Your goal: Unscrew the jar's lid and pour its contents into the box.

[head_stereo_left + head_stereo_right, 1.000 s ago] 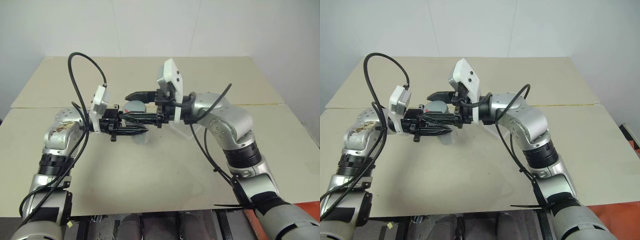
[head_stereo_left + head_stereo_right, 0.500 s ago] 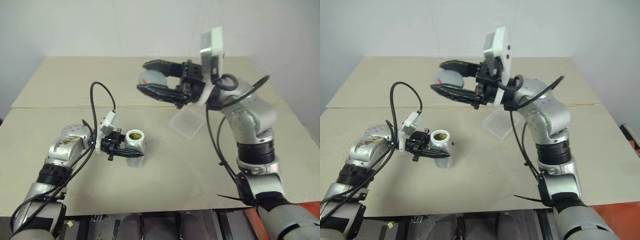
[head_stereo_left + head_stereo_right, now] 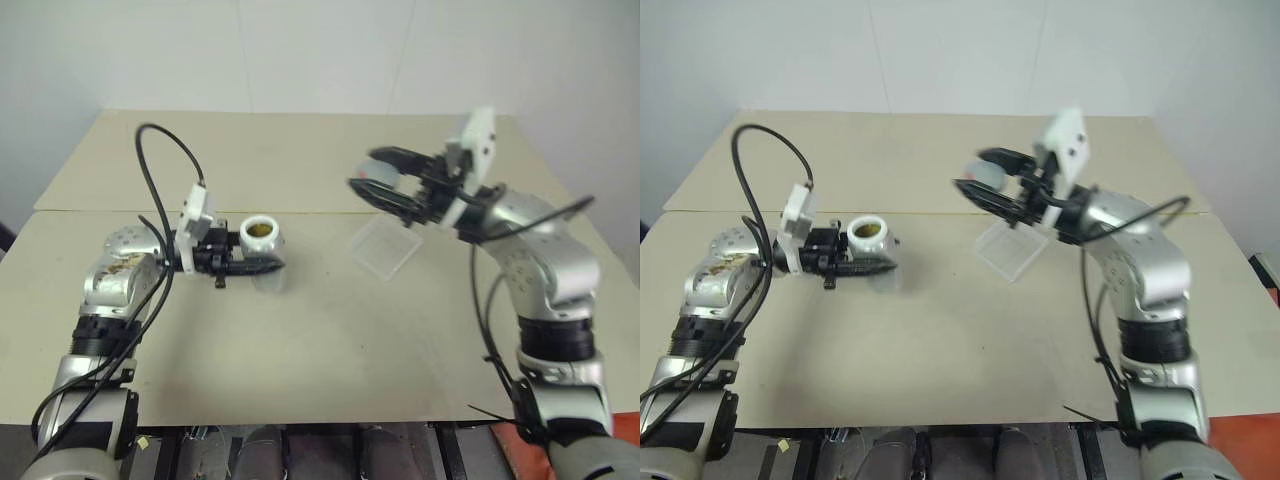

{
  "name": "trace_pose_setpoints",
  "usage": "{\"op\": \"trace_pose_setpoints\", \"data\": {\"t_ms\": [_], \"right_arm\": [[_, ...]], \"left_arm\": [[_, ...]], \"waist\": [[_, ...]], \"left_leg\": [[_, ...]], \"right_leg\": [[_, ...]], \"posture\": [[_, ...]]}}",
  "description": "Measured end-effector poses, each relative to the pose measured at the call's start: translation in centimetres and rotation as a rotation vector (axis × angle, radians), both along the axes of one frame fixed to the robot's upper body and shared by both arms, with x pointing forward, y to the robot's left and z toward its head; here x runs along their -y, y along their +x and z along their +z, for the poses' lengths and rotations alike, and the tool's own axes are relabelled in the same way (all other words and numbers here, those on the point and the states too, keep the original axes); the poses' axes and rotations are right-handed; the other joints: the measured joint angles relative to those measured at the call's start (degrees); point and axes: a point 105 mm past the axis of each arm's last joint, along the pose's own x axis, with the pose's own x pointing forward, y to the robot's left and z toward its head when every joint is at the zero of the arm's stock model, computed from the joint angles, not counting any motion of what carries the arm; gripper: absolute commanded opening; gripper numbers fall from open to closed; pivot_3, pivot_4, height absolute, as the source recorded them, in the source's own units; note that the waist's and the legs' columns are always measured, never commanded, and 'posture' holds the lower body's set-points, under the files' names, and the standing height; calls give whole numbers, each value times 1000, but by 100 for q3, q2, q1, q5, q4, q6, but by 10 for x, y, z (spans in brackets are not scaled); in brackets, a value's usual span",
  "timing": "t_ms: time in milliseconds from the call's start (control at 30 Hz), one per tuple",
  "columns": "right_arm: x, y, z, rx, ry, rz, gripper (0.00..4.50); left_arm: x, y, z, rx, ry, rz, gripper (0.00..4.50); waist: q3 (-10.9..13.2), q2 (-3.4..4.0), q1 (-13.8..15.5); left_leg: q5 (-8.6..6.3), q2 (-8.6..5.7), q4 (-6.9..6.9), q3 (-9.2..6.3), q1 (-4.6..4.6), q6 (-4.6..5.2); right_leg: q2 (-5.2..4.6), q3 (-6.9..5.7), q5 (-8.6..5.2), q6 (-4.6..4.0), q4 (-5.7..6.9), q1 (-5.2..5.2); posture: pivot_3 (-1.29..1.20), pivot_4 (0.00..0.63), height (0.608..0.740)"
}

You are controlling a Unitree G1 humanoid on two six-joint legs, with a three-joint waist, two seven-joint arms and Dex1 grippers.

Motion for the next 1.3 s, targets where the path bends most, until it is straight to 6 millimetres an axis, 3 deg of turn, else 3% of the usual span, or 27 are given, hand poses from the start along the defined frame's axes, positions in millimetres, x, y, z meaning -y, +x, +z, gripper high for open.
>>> {"op": "trace_pose_setpoints", "data": {"t_ms": [133,233,367,500,633,667,800,967,1167,1300], "right_arm": [[54,4,-44,-122,1,-322,2761],[79,6,-79,-224,14,-524,2761],[88,16,-116,-320,70,-704,2761],[87,24,-138,-374,97,-762,2761],[95,31,-151,-403,70,-847,4040],[95,31,-151,-404,68,-845,4362],[91,22,-139,-382,27,-777,4442],[81,2,-95,-296,-69,-587,4442],[51,-30,-67,-373,-152,-166,4442],[56,-39,-61,-431,-214,-88,4442]], "left_arm": [[7,16,2,43,-44,95,1932],[16,26,2,57,-72,140,1932],[30,32,7,86,-98,160,1932],[36,35,3,81,-97,166,1932],[40,39,2,84,-91,198,1932],[41,40,1,86,-85,207,1932],[48,44,-3,99,-55,224,1932],[63,59,3,197,-17,285,1932],[97,80,26,425,57,328,1932],[117,83,26,660,203,311,1932]], "waist": [[0,0,21],[0,0,-14],[0,0,-74],[0,1,-121],[0,1,-115],[0,1,-110],[1,2,-88],[1,2,-47],[1,1,28],[2,-1,40]], "left_leg": [[1,-2,2,0,-1,-1],[2,-3,2,2,1,-4],[4,-2,-4,1,11,-5],[16,-3,-6,0,8,-27],[18,-1,-9,-1,4,-29],[18,-2,-9,-2,2,-30],[16,-4,-6,-3,-3,-26],[-6,-6,-1,-9,0,12],[-14,-13,2,-10,0,25],[-16,-17,-1,-9,-5,30]], "right_leg": [[-1,0,1,1,-15,7],[1,5,3,4,-26,6],[6,9,3,3,-30,8],[5,11,3,4,-27,8],[6,8,3,4,-25,9],[5,8,3,4,-25,8],[1,6,5,8,-27,9],[3,5,7,10,-37,14],[1,5,8,12,-56,22],[-2,5,9,14,-52,18]], "posture": [[0,150,740],[0,150,740],[0,150,740],[0,150,740],[0,150,740],[0,150,740],[0,150,740],[0,150,740],[0,150,740],[0,150,740]]}}
